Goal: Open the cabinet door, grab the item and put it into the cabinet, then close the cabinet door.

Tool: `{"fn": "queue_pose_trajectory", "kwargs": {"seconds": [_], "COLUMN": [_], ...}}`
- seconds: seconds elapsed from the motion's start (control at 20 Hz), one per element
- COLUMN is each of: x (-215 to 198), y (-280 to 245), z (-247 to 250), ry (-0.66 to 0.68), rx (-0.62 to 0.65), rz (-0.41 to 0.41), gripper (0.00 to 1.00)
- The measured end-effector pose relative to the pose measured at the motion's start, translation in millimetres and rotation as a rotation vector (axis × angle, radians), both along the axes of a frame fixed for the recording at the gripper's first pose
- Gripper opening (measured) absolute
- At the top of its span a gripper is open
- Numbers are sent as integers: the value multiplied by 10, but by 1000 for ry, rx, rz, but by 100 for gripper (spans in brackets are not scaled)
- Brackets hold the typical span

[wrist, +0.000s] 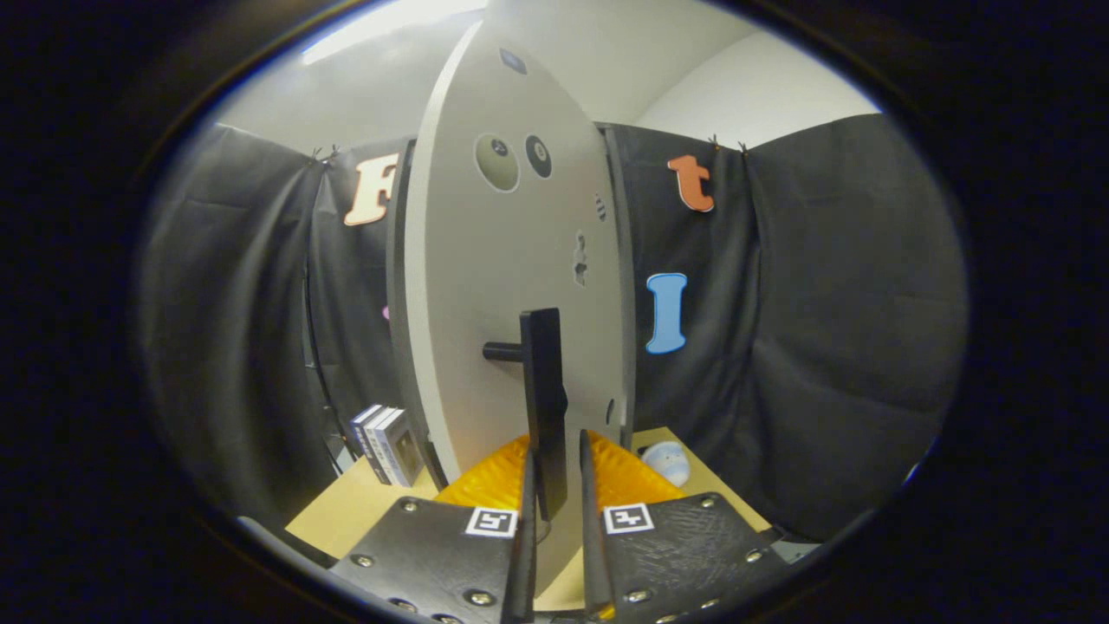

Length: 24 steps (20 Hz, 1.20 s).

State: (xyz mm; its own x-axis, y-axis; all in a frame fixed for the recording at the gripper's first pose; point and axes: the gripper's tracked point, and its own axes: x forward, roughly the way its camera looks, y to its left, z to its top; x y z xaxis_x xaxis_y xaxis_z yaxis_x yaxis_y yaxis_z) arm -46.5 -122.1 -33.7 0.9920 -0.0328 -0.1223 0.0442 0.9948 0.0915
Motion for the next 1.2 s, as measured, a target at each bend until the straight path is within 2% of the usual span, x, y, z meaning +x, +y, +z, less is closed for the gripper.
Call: {"fn": "queue_pose_trajectory", "kwargs": {"seconds": [0.2,0.55,1.2], "x": [-50,-55,-4], "y": [-389,-930,-1496], "z": [19,42,19], "ry": [-7,-2,-10], "rx": [-28,-4,74], "rz": [-26,-39,68], "gripper": [22,21,21]}}
